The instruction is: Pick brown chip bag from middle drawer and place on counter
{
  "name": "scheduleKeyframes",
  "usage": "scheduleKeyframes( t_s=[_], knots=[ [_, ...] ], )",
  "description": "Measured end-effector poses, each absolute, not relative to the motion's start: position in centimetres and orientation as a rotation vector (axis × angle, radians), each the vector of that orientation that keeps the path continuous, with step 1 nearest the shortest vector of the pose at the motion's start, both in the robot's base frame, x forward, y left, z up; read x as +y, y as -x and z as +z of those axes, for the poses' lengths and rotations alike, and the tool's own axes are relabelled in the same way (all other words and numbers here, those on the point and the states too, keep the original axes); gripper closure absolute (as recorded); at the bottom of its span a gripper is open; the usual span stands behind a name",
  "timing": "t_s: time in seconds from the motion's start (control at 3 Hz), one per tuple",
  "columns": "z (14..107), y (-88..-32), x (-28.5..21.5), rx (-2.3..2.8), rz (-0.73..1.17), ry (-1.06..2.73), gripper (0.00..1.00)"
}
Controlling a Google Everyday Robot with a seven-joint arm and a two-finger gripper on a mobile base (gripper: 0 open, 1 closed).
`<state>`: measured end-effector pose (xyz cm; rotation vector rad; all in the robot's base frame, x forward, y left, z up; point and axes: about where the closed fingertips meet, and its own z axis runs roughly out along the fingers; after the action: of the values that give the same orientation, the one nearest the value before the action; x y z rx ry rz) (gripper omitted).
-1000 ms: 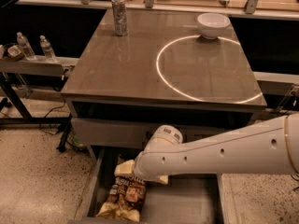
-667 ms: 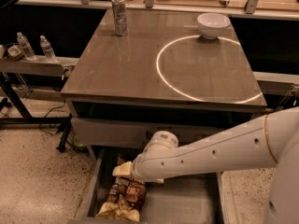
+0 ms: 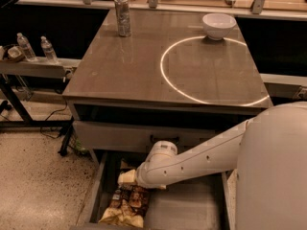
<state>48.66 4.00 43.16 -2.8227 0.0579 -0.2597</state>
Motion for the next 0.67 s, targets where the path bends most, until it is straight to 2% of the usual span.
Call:
scheduleKeyframes(
  t_s=[0.67],
  knots=[
    [38.3, -48.1, 3.2, 0.069, -0.198, 2.852, 0.0]
  ],
)
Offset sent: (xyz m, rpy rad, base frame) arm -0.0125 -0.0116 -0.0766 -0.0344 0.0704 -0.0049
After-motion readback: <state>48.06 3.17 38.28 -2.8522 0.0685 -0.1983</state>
